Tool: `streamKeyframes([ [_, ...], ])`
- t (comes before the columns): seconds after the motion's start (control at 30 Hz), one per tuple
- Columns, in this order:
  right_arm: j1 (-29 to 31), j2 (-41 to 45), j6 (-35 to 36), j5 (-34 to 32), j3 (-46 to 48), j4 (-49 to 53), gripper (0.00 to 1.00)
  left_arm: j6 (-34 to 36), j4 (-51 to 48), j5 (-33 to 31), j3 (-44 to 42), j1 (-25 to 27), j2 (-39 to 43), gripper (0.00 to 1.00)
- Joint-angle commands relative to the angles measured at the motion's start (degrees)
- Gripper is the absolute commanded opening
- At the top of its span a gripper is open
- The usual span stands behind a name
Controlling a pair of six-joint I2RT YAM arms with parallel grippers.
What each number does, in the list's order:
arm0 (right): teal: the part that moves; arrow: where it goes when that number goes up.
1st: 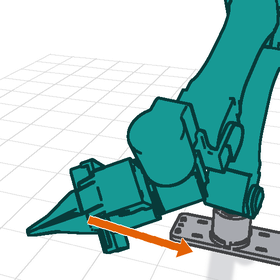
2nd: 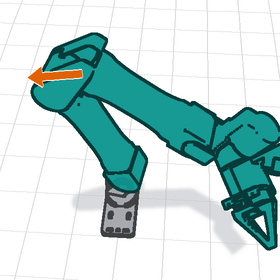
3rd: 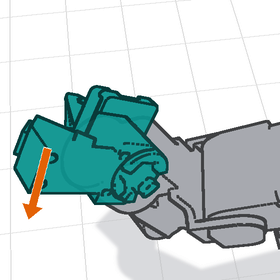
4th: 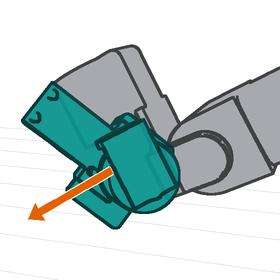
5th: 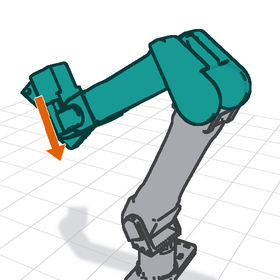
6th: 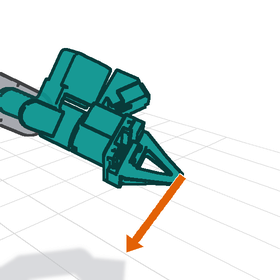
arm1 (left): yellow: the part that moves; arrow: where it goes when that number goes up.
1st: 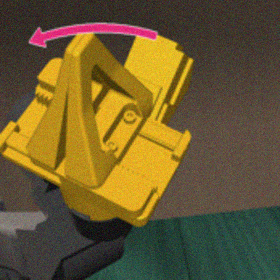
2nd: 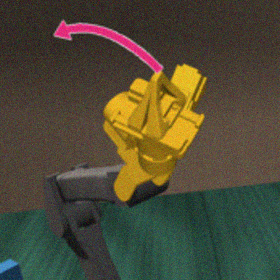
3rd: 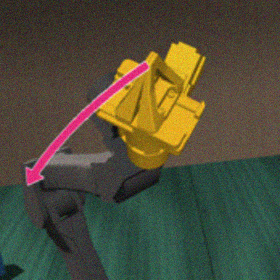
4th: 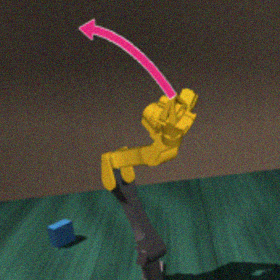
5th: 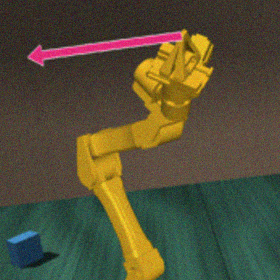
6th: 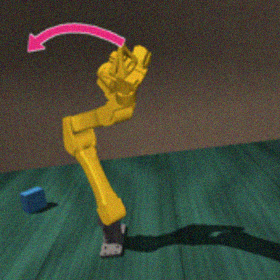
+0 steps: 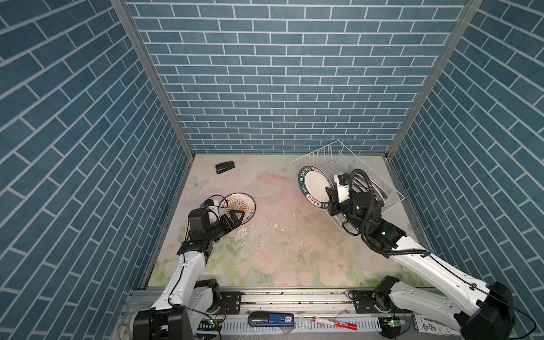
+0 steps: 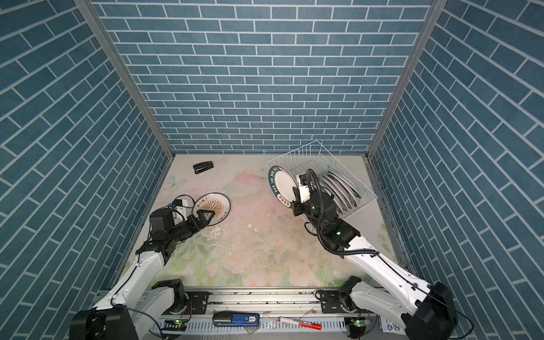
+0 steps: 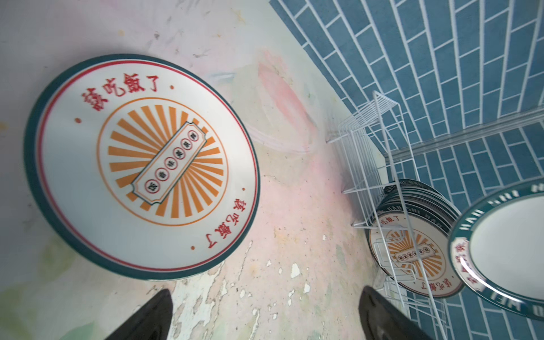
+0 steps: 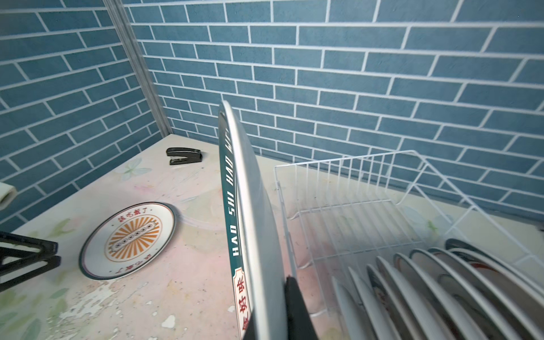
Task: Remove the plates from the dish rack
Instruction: 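Carry the green-rimmed plate toward the left gripper while the left gripper reaches for it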
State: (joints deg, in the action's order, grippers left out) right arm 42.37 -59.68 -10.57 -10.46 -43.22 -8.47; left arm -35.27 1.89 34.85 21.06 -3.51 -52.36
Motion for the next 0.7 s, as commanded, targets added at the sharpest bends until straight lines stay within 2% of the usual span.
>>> streamKeyframes([
  [0.0, 0.17, -3.74, -11.05, 5.82, -1.34, -6.92, 0.00, -1.24, 4.96, 0.84, -0.83, 2.65, 1.56, 0.99],
  [0.1, 0.12, -7.47, -20.41, 7.13, -4.95, 0.35, 0.00, -2.80, 8.22, 1.71, -1.93, 3.50, 2.68, 0.99],
  [0.23, 0.08, -11.61, -28.48, 12.66, -4.87, -0.42, 0.00, -4.51, 12.57, 2.63, -3.89, 3.75, 3.19, 0.99],
  [0.67, -0.08, -25.83, -46.60, 30.75, -3.82, -20.23, 0.00, -6.90, 23.69, 2.24, -5.57, 9.26, -3.12, 0.96],
])
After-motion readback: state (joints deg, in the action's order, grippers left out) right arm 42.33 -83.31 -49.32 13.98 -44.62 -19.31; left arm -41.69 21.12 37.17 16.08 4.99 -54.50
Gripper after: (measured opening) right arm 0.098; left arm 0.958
